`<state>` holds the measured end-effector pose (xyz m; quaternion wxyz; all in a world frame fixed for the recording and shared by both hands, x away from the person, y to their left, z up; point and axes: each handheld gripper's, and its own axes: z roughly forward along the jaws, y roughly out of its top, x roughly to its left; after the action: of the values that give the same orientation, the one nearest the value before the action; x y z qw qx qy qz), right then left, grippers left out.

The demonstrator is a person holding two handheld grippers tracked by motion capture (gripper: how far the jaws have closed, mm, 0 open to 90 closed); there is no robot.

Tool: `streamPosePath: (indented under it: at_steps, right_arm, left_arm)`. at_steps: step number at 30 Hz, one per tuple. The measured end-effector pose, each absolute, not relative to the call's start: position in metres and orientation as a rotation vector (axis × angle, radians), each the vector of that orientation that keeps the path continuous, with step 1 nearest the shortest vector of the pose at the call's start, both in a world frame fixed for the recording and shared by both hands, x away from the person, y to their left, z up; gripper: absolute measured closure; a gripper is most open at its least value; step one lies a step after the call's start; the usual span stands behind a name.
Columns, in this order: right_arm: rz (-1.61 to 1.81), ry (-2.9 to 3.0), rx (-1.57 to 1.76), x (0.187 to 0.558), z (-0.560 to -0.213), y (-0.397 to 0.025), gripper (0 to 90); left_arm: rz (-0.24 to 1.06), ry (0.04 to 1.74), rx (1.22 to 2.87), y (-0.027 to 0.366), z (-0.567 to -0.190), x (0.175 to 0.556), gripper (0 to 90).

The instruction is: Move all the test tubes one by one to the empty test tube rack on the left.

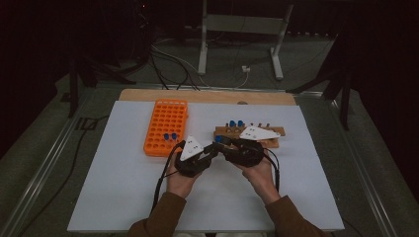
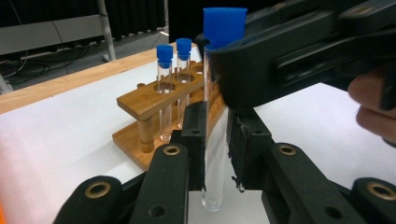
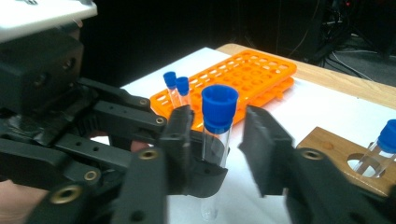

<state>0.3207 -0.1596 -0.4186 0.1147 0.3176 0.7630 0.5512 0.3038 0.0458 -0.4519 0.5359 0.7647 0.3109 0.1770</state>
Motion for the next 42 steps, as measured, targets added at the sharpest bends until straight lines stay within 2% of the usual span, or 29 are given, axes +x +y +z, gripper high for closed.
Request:
streamPosePath:
  at_steps: [8, 11, 19, 21, 24, 32, 42]
  right_arm:
    - [1.613, 2.248, 0.932, 0.321, -0.416, -0.165, 39.4]
    - [1.592, 2.246, 0.94, 0.321, -0.417, -0.167, 35.1]
    - [1.535, 2.195, 0.951, 0.322, -0.421, -0.176, 16.3]
    - [1.527, 2.184, 0.95, 0.321, -0.422, -0.179, 14.5]
    - [1.514, 2.171, 0.952, 0.321, -0.423, -0.184, 6.3]
    - [1.478, 2.156, 0.968, 0.319, -0.427, -0.199, 0.1]
    - [1.471, 2.095, 1.005, 0.317, -0.428, -0.227, 0.0]
  left_arm:
    - [0.432, 0.771, 1.817, 0.052, -0.452, 0.305, 78.1]
    - [0.432, 0.781, 1.807, 0.057, -0.452, 0.306, 78.1]
    - [0.452, 0.807, 1.781, 0.072, -0.449, 0.304, 78.1]
    - [0.456, 0.815, 1.776, 0.076, -0.449, 0.303, 78.1]
    - [0.457, 0.825, 1.766, 0.082, -0.448, 0.302, 78.1]
    - [0.467, 0.837, 1.755, 0.094, -0.448, 0.297, 78.1]
    - [0.479, 0.848, 1.74, 0.108, -0.445, 0.293, 78.0]
